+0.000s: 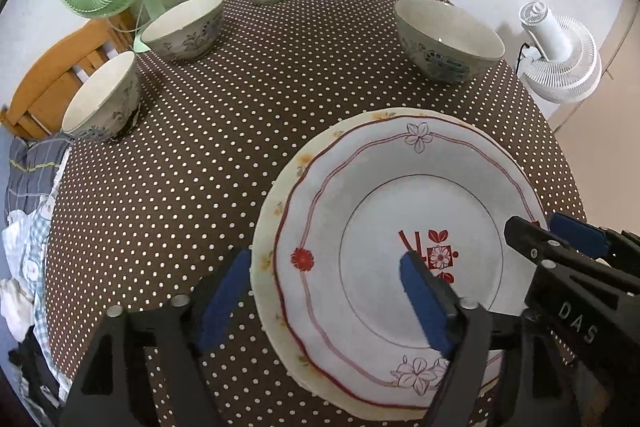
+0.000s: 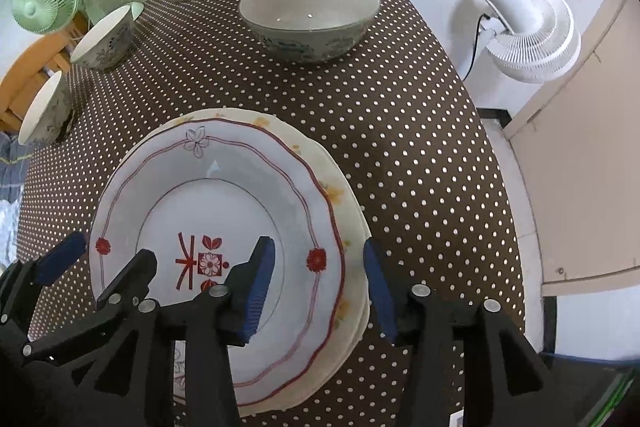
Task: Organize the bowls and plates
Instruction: 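Lower the red-rimmed white plate onto the yellow-flower plate stack with both tools, then open both tools and pull them back from the plate stack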
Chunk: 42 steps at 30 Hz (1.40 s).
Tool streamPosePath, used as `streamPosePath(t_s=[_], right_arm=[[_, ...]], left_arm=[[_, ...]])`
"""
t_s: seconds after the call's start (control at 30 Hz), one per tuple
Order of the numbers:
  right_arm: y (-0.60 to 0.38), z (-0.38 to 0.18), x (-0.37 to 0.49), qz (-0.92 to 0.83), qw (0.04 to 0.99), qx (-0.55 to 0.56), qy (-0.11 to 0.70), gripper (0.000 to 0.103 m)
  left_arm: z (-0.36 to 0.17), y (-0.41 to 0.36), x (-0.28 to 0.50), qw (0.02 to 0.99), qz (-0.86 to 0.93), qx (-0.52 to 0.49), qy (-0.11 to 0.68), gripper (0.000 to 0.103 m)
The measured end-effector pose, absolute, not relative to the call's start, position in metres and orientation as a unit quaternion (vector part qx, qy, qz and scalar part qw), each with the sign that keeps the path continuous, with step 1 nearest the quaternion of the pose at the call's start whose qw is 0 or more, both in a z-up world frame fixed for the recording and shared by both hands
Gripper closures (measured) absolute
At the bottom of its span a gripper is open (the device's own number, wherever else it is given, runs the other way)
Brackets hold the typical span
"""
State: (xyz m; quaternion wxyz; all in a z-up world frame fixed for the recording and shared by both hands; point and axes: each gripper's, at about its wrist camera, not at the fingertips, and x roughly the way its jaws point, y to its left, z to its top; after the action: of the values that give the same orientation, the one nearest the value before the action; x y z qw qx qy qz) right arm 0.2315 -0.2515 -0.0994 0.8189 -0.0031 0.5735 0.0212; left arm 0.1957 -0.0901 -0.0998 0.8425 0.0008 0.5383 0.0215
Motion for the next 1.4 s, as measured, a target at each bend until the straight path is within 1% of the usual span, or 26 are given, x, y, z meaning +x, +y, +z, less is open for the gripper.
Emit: streamPosePath(t_s=[0.13,0.4,0.67,0.7,0.73,0.8,0.9,1.1,1.4], right_arm=[[-0.252,-0.09,0.228,0.027,0.825,0.001,0.564,0.046],[-0.248,-0.061,0.226,0.016,0.84,0.029,0.541,0.046],[-0.215,-0.036,0.216,0.014,0.852,0.023,0.523,0.045],[-0.211,-0.033,0.214,0.012,0.853,0.023,0.521,0.043],[-0.206,-0.03,0.212,0.012,0.856,0.024,0.516,0.038],[-0.198,-0.023,0.21,0.013,0.862,0.022,0.506,0.033],[-0.182,-0.014,0.206,0.01,0.87,0.012,0.493,0.029],[-0.151,0.008,0.198,-0.006,0.884,0.013,0.468,0.029],[-0.095,0.022,0.192,-0.003,0.892,0.017,0.453,0.028]], left_arm=[[-0.091,-0.084,0.191,0.846,0.023,-0.004,0.532,0.013],[-0.068,-0.075,0.185,0.858,0.011,0.006,0.514,0.013],[-0.043,-0.048,0.187,0.87,-0.015,0.004,0.494,0.013],[-0.041,-0.045,0.187,0.871,-0.018,0.002,0.492,0.013],[-0.038,-0.042,0.187,0.871,-0.021,0.004,0.49,0.012],[-0.034,-0.034,0.187,0.874,-0.026,0.006,0.485,0.013],[-0.026,-0.021,0.184,0.877,-0.038,-0.005,0.478,0.013],[-0.005,0.009,0.18,0.89,-0.045,-0.006,0.453,0.013],[0.007,0.065,0.176,0.898,-0.043,-0.009,0.438,0.013]])
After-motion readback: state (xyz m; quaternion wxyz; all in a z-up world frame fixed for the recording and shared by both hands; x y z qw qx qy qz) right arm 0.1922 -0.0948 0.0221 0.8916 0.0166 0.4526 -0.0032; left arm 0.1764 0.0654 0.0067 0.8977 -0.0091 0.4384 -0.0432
